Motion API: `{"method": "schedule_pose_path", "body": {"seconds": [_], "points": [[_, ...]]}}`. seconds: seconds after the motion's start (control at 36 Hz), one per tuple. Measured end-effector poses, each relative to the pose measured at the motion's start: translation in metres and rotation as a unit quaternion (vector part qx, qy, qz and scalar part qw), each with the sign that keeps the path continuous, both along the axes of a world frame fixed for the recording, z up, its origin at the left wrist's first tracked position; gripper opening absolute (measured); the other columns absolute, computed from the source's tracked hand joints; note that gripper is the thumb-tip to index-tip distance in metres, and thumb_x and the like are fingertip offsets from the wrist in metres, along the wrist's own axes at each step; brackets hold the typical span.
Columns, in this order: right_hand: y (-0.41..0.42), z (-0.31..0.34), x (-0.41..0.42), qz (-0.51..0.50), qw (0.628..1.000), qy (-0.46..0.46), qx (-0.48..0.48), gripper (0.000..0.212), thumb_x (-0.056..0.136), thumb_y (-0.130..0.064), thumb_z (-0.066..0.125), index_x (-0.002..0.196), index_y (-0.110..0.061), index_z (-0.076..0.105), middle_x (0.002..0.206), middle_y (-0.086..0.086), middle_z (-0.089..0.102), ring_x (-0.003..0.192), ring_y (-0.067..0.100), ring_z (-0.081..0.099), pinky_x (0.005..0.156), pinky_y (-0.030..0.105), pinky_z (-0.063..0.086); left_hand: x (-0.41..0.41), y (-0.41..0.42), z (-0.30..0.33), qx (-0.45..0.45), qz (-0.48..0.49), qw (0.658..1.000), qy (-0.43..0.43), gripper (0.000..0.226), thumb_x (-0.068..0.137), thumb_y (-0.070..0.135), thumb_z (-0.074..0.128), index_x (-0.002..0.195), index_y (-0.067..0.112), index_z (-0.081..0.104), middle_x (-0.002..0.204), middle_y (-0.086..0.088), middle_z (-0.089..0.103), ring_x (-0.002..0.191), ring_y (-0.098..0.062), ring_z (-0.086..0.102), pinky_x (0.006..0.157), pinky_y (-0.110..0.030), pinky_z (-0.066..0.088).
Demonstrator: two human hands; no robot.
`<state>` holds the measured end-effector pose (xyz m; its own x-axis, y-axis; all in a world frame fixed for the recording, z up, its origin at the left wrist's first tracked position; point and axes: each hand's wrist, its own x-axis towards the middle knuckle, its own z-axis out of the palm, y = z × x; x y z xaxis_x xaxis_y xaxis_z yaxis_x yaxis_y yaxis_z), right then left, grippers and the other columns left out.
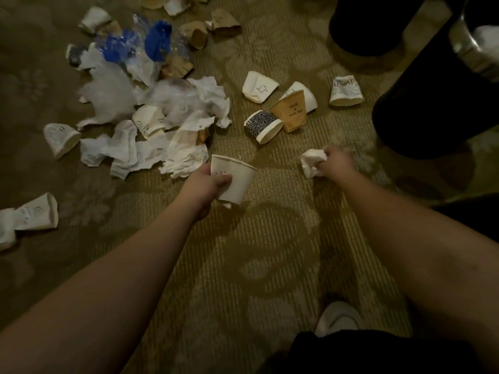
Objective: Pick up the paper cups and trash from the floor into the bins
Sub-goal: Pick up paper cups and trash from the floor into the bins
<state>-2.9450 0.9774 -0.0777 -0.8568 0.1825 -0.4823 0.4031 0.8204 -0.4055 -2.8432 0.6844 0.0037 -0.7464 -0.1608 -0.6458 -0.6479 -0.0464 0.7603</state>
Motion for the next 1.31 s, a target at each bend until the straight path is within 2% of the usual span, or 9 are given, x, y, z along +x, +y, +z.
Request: {"method": "schedule_pose_path", "body": {"seconds": [0.17, 0.28, 0.42, 0.53, 0.64, 0.75, 1.06, 1.17, 1.31], "points": [[-0.015, 0.059, 0.002, 0.026, 0.998, -0.003, -0.053, 0.051, 0.092, -0.026, 0.066, 0.140, -0.013, 0.052, 0.131, 0.011, 0.060, 0.109, 0.027, 0.059, 0.082, 0.037, 0.049, -0.013, 0.001, 0.016, 0.010, 0.018, 1.000, 0.004, 0.035, 0.093, 0.001, 0.060, 0.127, 0.008, 0.054, 0.118, -0.017, 0.064, 0.102, -0.037, 0.065, 0.074, -0.053, 0.059], [-0.017, 0.127, -0.004, 0.086, 0.994, 0.031, -0.056, 0.041, 0.090, -0.029, 0.070, 0.128, -0.017, 0.060, 0.117, 0.004, 0.064, 0.088, 0.016, 0.057, 0.068, 0.030, 0.042, -0.031, 0.009, 0.041, 0.022, 0.019, 0.999, 0.031, 0.038, 0.094, -0.002, 0.058, 0.131, 0.007, 0.048, 0.122, -0.018, 0.061, 0.101, -0.038, 0.064, 0.068, -0.051, 0.058], [-0.017, 0.232, -0.020, 0.150, 0.986, 0.069, 0.029, 0.043, 0.089, -0.033, 0.069, 0.129, -0.019, 0.061, 0.119, 0.004, 0.064, 0.102, 0.022, 0.059, 0.082, 0.032, 0.047, -0.063, 0.028, 0.088, 0.057, 0.028, 0.996, 0.070, 0.042, 0.095, -0.006, 0.049, 0.134, 0.007, 0.045, 0.126, -0.015, 0.057, 0.097, -0.028, 0.061, 0.069, -0.041, 0.055], [-0.006, 0.332, -0.032, 0.193, 0.969, 0.104, 0.116, 0.042, 0.093, -0.030, 0.064, 0.134, -0.023, 0.057, 0.123, 0.003, 0.061, 0.098, 0.019, 0.054, 0.078, 0.031, 0.040, -0.083, 0.050, 0.152, 0.065, -0.014, 0.991, 0.118, 0.039, 0.097, -0.002, 0.049, 0.135, 0.009, 0.045, 0.123, -0.014, 0.057, 0.101, -0.028, 0.060, 0.064, -0.033, 0.051], [0.006, 0.411, -0.041, 0.251, 0.931, 0.129, 0.230, 0.040, 0.093, -0.035, 0.060, 0.132, -0.026, 0.057, 0.118, 0.005, 0.060, 0.099, 0.025, 0.055, 0.082, 0.034, 0.041, -0.105, 0.068, 0.188, 0.058, -0.025, 0.985, 0.160, 0.041, 0.095, -0.003, 0.049, 0.135, 0.005, 0.044, 0.124, -0.018, 0.057, 0.090, -0.027, 0.062, 0.065, -0.037, 0.054], [0.048, 0.485, -0.045, 0.237, 0.912, 0.166, 0.291, 0.039, 0.092, -0.032, 0.060, 0.129, -0.022, 0.058, 0.105, 0.003, 0.057, 0.093, 0.024, 0.052, 0.080, 0.036, 0.040, -0.129, 0.102, 0.235, 0.055, -0.052, 0.976, 0.205, 0.034, 0.094, 0.001, 0.053, 0.126, 0.009, 0.046, 0.123, -0.019, 0.057, 0.100, -0.034, 0.062, 0.080, -0.047, 0.057], [0.158, 0.503, -0.063, 0.205, 0.912, 0.114, 0.337, 0.040, 0.088, -0.027, 0.066, 0.127, -0.020, 0.061, 0.102, 0.003, 0.059, 0.094, 0.026, 0.055, 0.087, 0.039, 0.047, -0.177, 0.215, 0.268, 0.029, -0.122, 0.964, 0.233, 0.048, 0.092, 0.005, 0.058, 0.137, 0.012, 0.044, 0.125, -0.013, 0.058, 0.108, -0.031, 0.060, 0.088, -0.045, 0.055], [0.191, 0.488, -0.081, 0.213, 0.912, 0.086, 0.341, 0.039, 0.090, -0.026, 0.065, 0.128, -0.019, 0.061, 0.107, 0.005, 0.061, 0.096, 0.027, 0.056, 0.083, 0.036, 0.045, -0.189, 0.264, 0.263, 0.018, -0.164, 0.963, 0.215, 0.050, 0.094, 0.005, 0.056, 0.141, 0.013, 0.041, 0.126, -0.013, 0.055, 0.105, -0.030, 0.057, 0.063, -0.037, 0.052], [0.225, 0.459, -0.102, 0.223, 0.916, 0.043, 0.330, 0.036, 0.092, -0.026, 0.063, 0.127, -0.018, 0.061, 0.104, 0.005, 0.062, 0.094, 0.026, 0.059, 0.077, 0.035, 0.046, -0.209, 0.318, 0.246, -0.051, -0.216, 0.956, 0.191, 0.053, 0.092, 0.011, 0.058, 0.141, 0.016, 0.038, 0.125, -0.013, 0.054, 0.107, -0.034, 0.057, 0.089, -0.052, 0.056]]}}
